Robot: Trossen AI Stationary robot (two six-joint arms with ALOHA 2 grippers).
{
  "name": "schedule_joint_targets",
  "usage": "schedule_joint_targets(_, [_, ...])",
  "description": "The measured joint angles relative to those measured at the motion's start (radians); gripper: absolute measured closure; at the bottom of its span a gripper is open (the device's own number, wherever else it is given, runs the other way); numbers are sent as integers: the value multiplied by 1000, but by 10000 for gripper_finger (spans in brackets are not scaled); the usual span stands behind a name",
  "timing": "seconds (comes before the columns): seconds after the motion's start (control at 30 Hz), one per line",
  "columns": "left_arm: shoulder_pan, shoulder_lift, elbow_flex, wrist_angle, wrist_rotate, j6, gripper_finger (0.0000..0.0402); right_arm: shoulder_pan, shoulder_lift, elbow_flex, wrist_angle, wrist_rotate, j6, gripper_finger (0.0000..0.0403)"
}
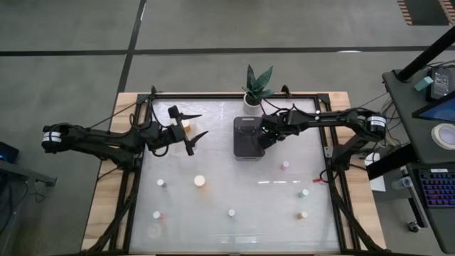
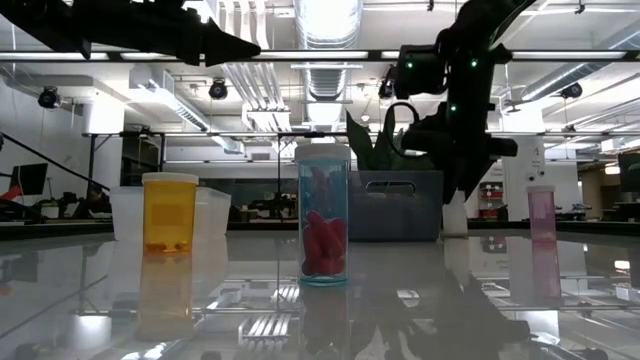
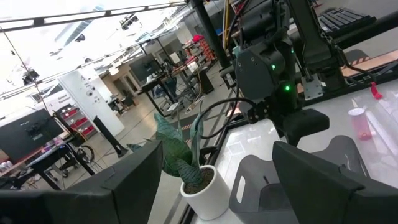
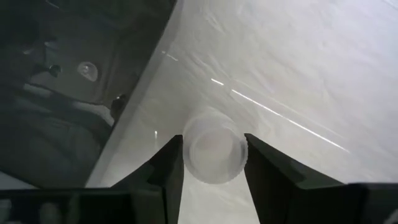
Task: Pick and place medicine bottles into bin by pill shape (circle, oval)
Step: Put the top right transparent pill bottle into the black bin
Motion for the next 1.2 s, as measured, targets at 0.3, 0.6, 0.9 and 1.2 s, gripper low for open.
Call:
schedule_joint_targets(0.3, [0,0,0,0,-6,0,116,19,-228,13,-80,22,-90,266])
schedule_joint_targets(0.6, [0,0,0,0,-6,1,116,180,-516,-170,520,-256,-368,266])
schedule_joint_targets(0.9, [0,0,0,1,-6,1,116,230,-568,-461,1476,-358,-445,266])
schedule_joint_targets(1.2, [0,0,0,5,-6,1,116,254,-373,-547,2372,-232,-294,266])
